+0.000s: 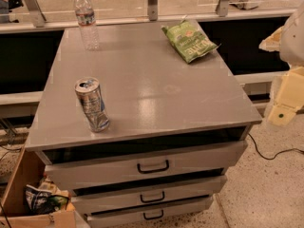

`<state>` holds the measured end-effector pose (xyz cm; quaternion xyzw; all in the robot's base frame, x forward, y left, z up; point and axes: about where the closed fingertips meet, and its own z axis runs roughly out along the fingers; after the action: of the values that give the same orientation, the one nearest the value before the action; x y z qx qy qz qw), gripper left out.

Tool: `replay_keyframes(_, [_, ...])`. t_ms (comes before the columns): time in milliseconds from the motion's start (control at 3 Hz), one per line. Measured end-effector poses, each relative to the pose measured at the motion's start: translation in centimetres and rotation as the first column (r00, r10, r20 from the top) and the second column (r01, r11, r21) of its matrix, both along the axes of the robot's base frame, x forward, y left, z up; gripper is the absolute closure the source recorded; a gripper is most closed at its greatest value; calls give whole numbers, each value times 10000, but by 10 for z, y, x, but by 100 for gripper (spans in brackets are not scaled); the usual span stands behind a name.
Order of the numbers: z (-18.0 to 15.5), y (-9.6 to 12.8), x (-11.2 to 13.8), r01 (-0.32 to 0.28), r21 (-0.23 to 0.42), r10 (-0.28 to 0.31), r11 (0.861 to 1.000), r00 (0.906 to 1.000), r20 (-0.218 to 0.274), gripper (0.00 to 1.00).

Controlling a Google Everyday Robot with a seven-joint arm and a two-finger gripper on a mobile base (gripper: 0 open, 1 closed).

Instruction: Move green jalapeno chip bag near redbull can

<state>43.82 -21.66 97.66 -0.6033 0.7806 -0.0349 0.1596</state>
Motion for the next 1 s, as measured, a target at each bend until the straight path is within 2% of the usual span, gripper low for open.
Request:
replay_keyframes(333, [0,0,0,0,2,0,10000,10000,4,0])
replay_keyframes(667, [-13,0,23,36,438,-50,9990,9994,333,0])
replay_keyframes(1000, [-34,13,111,-606,1558,371,9859,9880,1497,0])
